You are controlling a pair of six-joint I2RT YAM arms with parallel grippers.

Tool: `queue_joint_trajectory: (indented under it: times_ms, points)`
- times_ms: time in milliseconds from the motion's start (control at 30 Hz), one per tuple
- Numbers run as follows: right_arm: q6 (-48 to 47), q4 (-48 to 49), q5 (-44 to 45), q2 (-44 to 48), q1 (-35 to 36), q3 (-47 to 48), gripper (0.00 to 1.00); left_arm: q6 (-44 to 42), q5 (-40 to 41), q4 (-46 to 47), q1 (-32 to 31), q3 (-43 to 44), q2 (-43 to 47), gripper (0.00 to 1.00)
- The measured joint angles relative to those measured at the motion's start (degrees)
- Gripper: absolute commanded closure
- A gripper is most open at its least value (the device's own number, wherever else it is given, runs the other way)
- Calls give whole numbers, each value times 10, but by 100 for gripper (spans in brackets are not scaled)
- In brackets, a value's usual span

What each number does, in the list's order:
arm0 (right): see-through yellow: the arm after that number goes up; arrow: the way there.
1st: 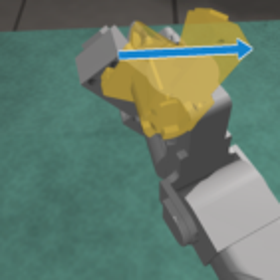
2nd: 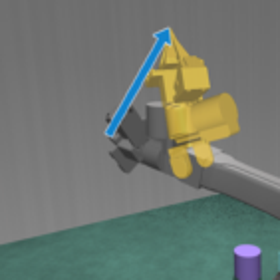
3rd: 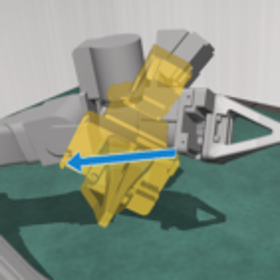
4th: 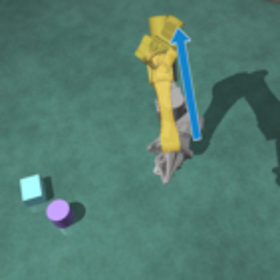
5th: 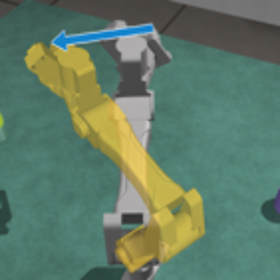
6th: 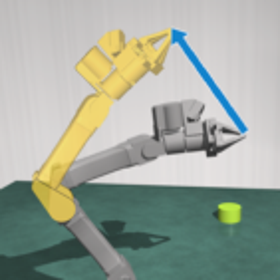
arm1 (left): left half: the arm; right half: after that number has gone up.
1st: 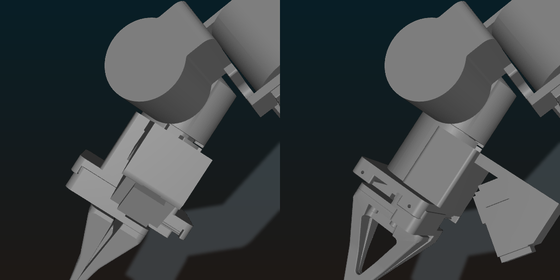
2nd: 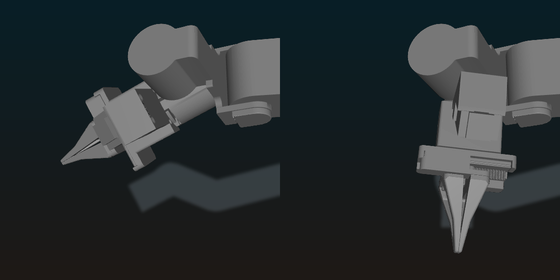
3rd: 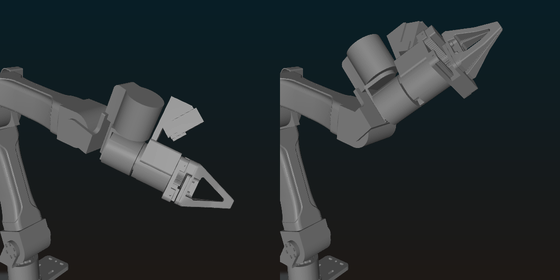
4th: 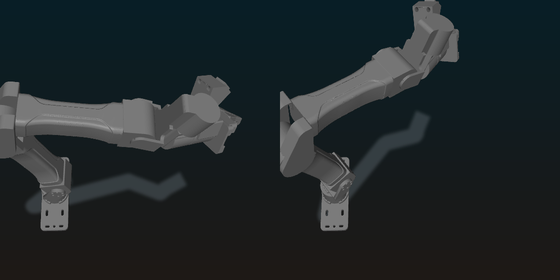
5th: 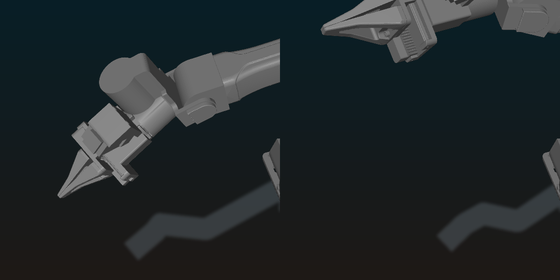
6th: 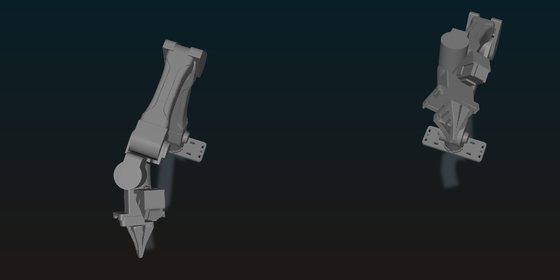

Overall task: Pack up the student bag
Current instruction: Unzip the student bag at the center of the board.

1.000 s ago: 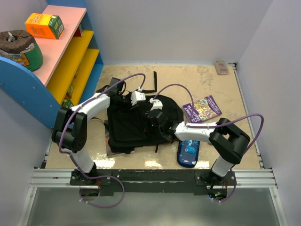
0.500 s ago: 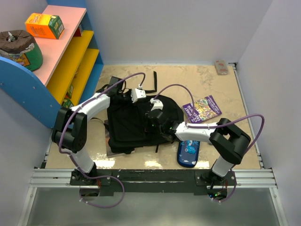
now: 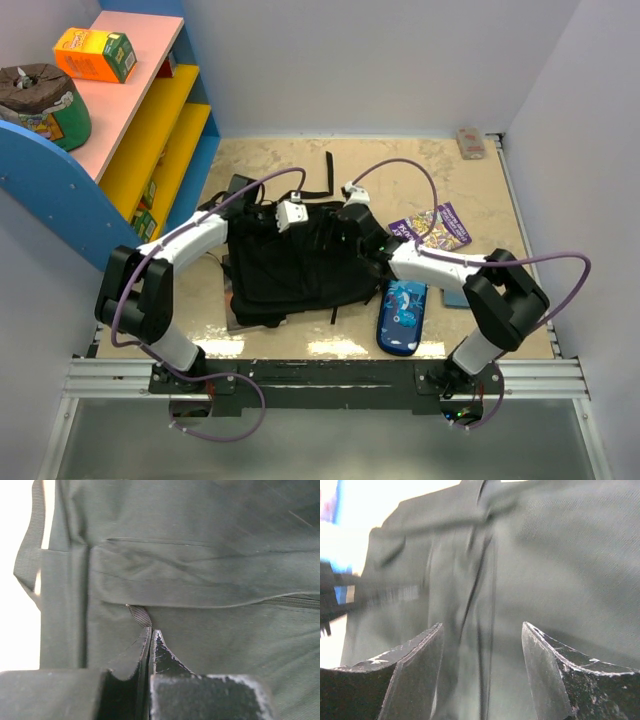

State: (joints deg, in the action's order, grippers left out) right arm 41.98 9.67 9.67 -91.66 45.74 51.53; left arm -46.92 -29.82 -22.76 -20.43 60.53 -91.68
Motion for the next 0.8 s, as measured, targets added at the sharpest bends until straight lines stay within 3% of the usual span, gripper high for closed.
queue_joint_trajectory:
  times_ms: [267, 400, 567, 800]
  points:
    - [-20, -28, -2, -116, -33, 159, 48, 8, -4, 3, -9, -17, 10, 100]
    - [-24, -46, -4, -181, -31, 219, 61, 9, -5, 7, -14, -26, 21, 100]
    - [-23, -91, -2, -243, -31, 271, 63, 10, -7, 8, -18, -36, 28, 100]
    - [-20, -120, 0, -257, -38, 297, 66, 14, -11, -7, -42, -54, 49, 100]
